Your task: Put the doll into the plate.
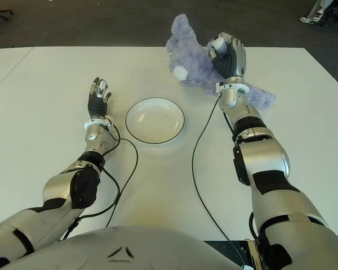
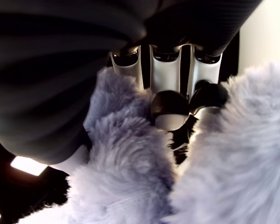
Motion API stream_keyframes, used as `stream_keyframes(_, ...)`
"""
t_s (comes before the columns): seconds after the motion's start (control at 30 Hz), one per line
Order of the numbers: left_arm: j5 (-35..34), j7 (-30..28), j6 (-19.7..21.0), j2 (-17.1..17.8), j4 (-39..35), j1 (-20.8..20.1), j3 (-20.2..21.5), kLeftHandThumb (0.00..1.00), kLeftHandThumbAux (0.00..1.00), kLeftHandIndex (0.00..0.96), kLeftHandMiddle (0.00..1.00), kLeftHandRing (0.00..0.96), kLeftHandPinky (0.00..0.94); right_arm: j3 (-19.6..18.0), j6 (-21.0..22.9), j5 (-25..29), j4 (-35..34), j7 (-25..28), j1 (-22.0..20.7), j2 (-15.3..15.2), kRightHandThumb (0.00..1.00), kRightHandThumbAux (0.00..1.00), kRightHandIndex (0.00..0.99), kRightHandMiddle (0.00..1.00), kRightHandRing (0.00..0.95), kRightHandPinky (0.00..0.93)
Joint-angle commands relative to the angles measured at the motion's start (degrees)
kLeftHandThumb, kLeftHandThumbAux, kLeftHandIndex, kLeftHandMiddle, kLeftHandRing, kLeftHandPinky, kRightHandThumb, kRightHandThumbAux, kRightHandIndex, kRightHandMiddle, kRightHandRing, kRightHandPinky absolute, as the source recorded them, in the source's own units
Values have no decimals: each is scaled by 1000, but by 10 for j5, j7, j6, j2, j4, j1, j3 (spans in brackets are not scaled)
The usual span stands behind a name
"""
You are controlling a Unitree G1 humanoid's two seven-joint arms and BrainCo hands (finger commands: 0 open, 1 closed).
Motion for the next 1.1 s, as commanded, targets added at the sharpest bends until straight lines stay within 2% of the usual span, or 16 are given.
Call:
stream_keyframes(0.03,-17,15,70,-32,78,125,19,0,495,30,37,21,26,22,-45,-21,-30,-26,0,-15,703,717,439,880,884,867)
stream_keyframes(0.17,-20,11,73,-32,78,124,22,0,491,30,41,24,28,38,-56,-40,-38,-44,-4,-26,704,716,439,883,883,873)
stream_keyframes(0.33,-19,13,74,-33,78,124,21,0,495,29,39,22,26,65,-69,-84,-63,-94,-6,-43,704,716,439,882,885,873)
stream_keyframes(0.6,-20,15,74,-35,78,122,22,0,494,26,35,16,14,102,-92,-149,-126,-160,4,-53,703,717,439,872,877,865)
stream_keyframes(0.8,-20,21,75,-37,78,120,23,0,498,27,40,16,10,125,-104,-186,-148,-198,1,-59,703,716,439,873,876,869)
stream_keyframes(1.1,-24,13,78,-38,78,119,27,0,491,27,37,13,11,140,-129,-204,-173,-210,10,-68,703,716,438,873,880,870)
